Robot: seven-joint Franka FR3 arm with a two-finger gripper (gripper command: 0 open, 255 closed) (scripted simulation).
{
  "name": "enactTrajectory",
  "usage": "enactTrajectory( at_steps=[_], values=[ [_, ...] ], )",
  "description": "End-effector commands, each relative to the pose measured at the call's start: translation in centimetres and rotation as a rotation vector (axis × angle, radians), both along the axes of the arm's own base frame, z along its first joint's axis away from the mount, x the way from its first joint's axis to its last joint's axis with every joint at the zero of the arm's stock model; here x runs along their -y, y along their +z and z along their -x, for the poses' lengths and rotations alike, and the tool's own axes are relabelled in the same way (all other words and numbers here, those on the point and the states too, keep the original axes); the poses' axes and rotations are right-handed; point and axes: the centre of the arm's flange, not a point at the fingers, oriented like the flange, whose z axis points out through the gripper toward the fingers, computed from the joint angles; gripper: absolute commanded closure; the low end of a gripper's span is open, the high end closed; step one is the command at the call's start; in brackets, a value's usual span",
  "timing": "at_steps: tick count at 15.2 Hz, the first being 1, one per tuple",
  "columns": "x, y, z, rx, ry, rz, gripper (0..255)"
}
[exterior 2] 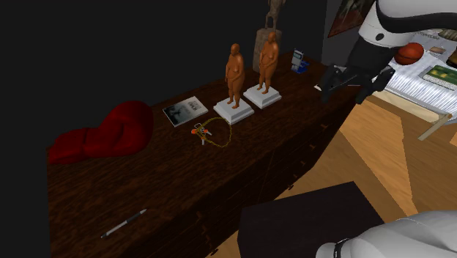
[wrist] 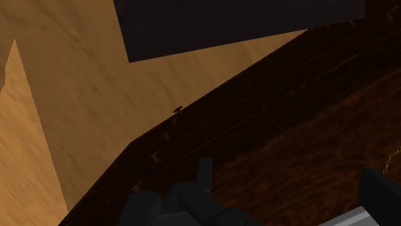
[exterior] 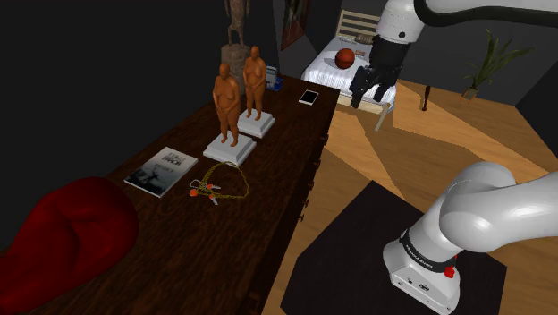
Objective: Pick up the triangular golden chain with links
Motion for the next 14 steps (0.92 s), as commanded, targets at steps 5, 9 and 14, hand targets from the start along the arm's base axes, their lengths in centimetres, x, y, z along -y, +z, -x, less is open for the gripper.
enactTrajectory(
  at_steps=[5,9,14],
  values=[
    [-2.5,-3.3,-3.2,0.000,0.022,-0.004,0],
    [-5.2,-6.6,-6.3,0.001,0.044,-0.008,0],
    [-8.6,-10.7,-10.2,0.001,0.072,-0.014,0]
  ],
)
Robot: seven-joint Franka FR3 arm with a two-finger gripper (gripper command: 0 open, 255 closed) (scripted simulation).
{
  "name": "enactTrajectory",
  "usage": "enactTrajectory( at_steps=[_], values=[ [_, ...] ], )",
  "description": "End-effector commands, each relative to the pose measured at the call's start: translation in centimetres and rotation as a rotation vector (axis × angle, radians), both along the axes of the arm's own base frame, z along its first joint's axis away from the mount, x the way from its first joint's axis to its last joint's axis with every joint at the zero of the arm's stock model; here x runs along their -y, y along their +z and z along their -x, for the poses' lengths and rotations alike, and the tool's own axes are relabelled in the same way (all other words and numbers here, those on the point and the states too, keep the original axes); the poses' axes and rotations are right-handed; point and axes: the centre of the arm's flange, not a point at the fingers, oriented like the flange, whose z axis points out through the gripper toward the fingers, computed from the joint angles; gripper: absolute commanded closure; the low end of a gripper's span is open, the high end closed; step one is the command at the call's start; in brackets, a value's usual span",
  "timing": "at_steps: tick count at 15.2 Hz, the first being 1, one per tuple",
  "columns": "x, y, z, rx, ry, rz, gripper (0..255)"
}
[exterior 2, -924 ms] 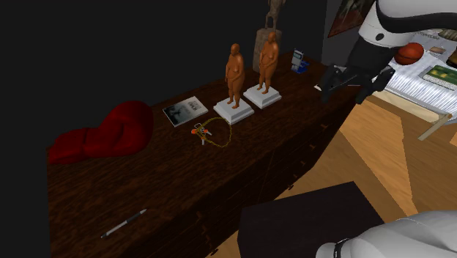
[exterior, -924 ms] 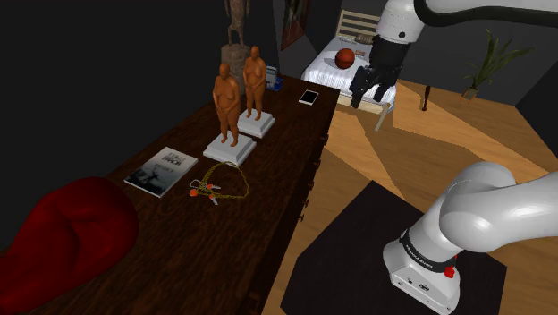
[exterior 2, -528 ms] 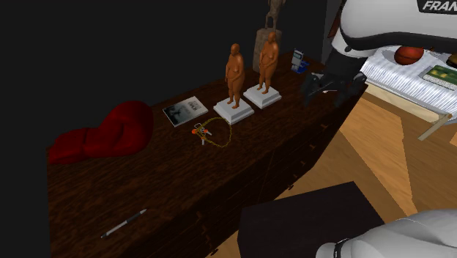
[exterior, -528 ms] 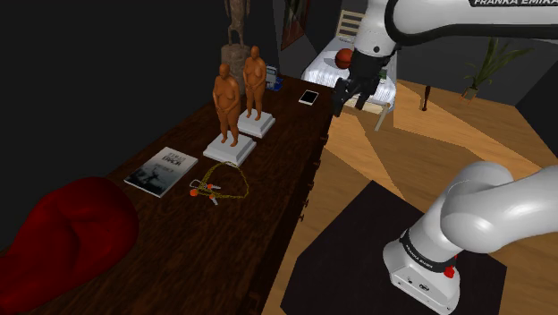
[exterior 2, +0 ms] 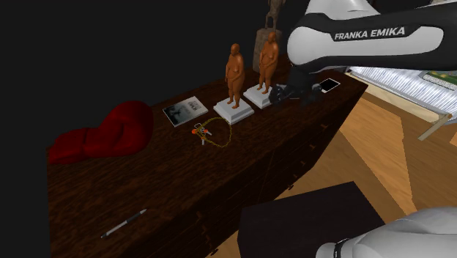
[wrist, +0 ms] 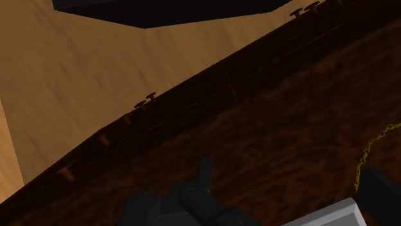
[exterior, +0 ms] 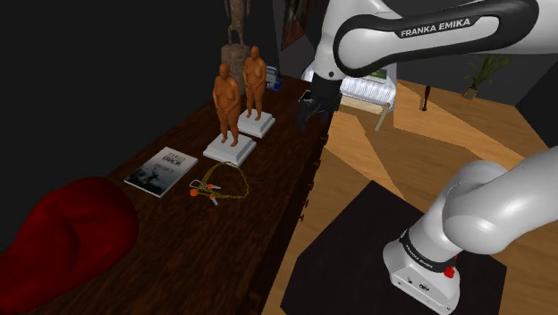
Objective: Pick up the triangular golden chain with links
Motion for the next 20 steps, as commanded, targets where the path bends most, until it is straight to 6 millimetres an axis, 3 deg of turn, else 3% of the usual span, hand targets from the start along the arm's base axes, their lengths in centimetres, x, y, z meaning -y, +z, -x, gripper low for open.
enactTrajectory(
  at_steps=[1,20],
  values=[
    [-1.5,-1.8,-1.5,0.001,0.011,-0.003,0],
    [-15.6,-17.1,-15.1,0.002,0.116,-0.023,0]
  ],
)
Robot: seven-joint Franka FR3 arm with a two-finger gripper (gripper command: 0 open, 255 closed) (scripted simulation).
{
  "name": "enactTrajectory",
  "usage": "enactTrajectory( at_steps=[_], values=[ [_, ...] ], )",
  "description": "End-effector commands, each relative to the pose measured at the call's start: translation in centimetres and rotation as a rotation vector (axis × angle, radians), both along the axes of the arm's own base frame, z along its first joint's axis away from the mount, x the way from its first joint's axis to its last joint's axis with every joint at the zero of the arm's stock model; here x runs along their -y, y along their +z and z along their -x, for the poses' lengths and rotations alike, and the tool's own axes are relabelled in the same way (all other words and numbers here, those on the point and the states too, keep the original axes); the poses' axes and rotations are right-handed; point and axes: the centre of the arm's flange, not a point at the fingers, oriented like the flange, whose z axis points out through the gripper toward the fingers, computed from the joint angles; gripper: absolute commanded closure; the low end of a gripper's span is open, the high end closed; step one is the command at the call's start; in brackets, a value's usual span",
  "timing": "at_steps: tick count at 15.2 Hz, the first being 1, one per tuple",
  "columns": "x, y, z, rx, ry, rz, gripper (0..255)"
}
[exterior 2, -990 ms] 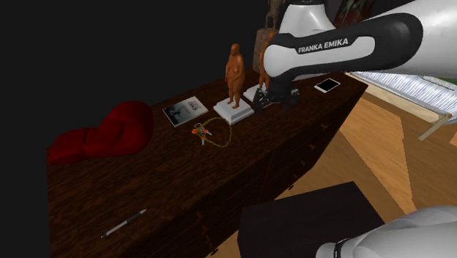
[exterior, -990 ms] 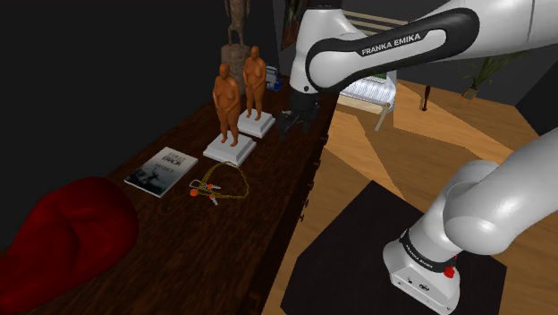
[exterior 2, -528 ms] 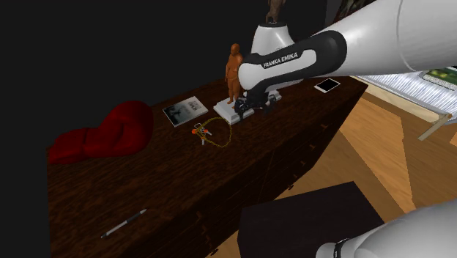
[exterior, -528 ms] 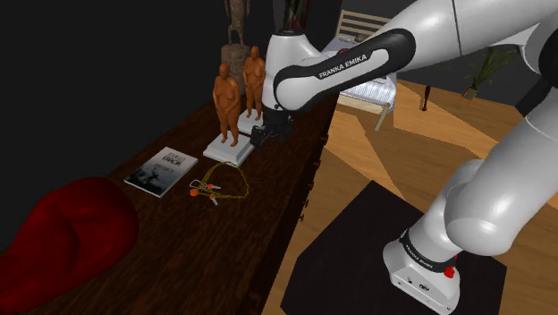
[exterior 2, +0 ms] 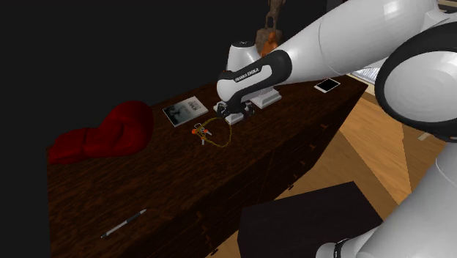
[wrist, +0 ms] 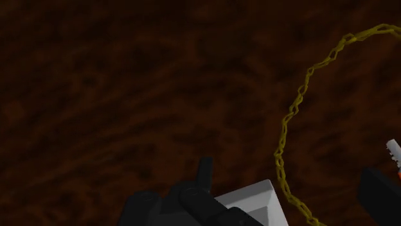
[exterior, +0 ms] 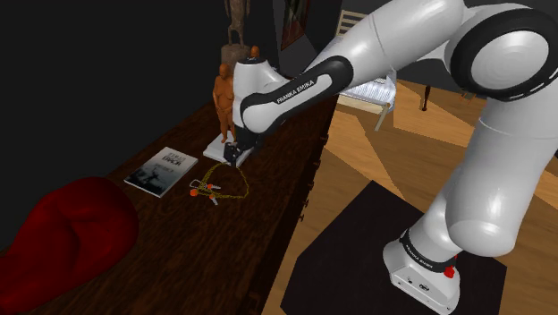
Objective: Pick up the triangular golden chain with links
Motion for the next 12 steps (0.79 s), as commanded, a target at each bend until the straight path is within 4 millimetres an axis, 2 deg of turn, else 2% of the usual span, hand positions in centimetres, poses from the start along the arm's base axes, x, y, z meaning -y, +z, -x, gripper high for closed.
enactTrajectory(
  at_steps=[1,8,10,11,12],
  values=[
    [-1.1,-1.2,-0.9,0.001,0.006,-0.002,0],
    [-1.1,-5.2,-0.9,0.001,0.006,-0.002,0],
    [-1.1,-5.2,-0.9,0.001,0.006,-0.002,0],
    [-1.1,-5.1,-1.0,0.001,0.006,-0.002,255],
    [-1.1,-5.1,-1.0,0.001,0.006,-0.002,255]
  ],
)
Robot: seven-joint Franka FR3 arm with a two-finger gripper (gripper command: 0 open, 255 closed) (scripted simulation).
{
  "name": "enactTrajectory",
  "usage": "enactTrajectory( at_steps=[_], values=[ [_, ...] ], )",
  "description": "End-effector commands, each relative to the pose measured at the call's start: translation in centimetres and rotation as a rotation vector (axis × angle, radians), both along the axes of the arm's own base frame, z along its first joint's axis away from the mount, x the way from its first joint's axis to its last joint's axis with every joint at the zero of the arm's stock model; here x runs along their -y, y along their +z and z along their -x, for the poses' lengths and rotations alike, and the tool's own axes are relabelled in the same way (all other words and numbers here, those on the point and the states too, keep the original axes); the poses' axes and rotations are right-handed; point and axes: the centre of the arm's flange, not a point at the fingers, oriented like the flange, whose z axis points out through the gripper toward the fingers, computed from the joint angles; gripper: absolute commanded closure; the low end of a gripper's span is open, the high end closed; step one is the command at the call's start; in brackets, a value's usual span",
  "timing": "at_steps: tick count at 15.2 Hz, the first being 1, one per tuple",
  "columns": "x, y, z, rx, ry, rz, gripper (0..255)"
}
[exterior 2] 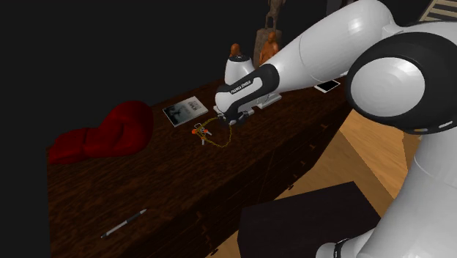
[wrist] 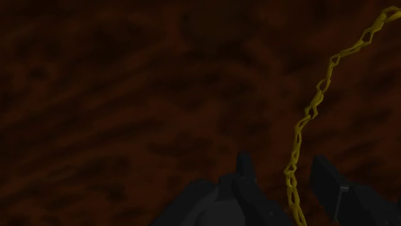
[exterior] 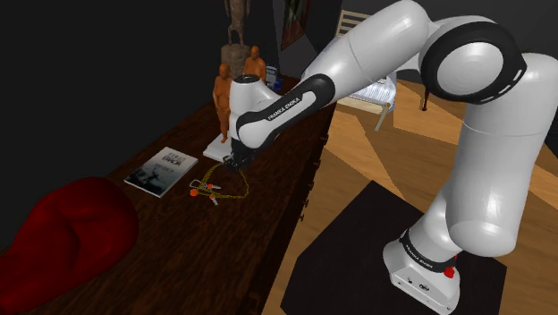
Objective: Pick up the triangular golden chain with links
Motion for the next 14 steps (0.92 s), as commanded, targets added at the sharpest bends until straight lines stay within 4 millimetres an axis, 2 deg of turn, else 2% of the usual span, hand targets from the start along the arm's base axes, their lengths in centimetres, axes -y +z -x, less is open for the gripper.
enactTrajectory(
  at_steps=[1,7,14],
  values=[
    [-0.4,-0.3,0.1,-0.001,0.006,-0.003,255],
    [-0.3,-0.7,0.0,-0.001,0.006,-0.003,255],
    [-0.4,2.9,0.2,-0.001,0.006,-0.003,255]
  ],
)
